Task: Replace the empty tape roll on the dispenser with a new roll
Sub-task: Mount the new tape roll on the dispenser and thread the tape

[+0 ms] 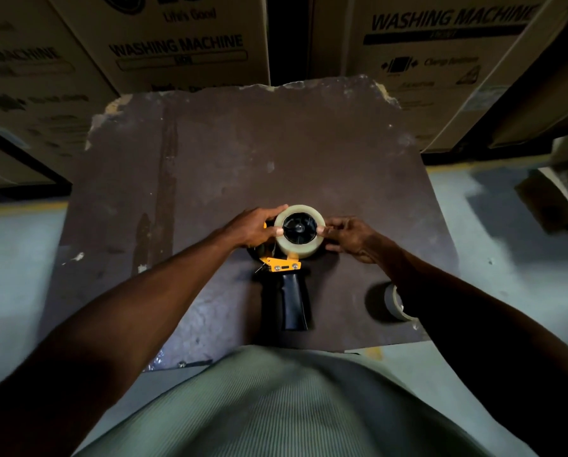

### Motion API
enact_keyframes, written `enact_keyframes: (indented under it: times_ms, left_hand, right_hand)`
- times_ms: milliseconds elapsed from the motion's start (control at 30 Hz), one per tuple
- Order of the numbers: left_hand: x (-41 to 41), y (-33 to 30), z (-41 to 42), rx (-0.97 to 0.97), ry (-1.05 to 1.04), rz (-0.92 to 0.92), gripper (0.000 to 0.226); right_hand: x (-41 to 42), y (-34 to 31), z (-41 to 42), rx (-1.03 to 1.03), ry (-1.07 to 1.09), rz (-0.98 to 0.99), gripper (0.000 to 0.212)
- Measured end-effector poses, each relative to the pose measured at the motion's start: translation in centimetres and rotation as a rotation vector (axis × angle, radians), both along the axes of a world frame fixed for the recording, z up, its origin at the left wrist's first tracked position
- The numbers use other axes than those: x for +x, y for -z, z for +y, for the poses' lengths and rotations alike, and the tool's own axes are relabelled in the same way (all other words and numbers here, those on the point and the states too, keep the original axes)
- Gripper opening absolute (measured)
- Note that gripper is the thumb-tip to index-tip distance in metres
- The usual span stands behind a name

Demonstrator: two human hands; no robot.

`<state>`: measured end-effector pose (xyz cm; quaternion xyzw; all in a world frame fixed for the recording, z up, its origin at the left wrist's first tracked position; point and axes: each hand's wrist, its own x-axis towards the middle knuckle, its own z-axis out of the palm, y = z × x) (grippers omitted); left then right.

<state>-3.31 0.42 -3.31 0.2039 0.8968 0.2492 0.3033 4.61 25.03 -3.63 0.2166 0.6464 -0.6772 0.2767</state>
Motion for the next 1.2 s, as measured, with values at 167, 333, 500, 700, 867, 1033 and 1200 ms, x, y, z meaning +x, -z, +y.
enact_keyframes:
  times_ms: [167, 333, 500, 700, 867, 1033, 1200]
  left_hand:
    - [1.5, -0.5, -0.3, 0.115, -0.074, 0.032, 0.064]
    - [3.8, -0.7, -0.4, 0.16, -0.206, 0.182, 0.054]
    - [6.1, -0.8, -1.5, 0.167, -0.256, 0.326, 0.033]
    - [8.1, -1.1, -1.9, 0.124, -0.296, 0.323, 0.027]
    - [7.9, -1.3, -1.7, 0.129, -0.322, 0.28, 0.022]
    - [7.6, -1.7, -2.0, 0.151, -0.335, 0.296, 0.02]
    - [7.8, -1.4, -2.3, 0.151, -0.342, 0.28, 0.019]
  right_hand:
    - [-0.2, -0.3, 0.0, 0.0, 0.005, -0.019, 0.033]
    - [-0.2, -0.1, -0.2, 0.027, 0.061, -0.036, 0.034]
    - [-0.2, 0.1, -0.3, 0.052, 0.058, -0.033, 0.035]
    - [0.1, -0.1, -0.5, 0.06, 0.053, -0.02, 0.027]
    - [0.3, -0.5, -0.7, 0.064, 0.069, 0.015, 0.019]
    - [0.6, -0.1, -1.1, 0.126, 0.08, 0.076, 0.02]
    - [1.4, 0.6, -1.7, 0.217, 0.118, 0.214, 0.009]
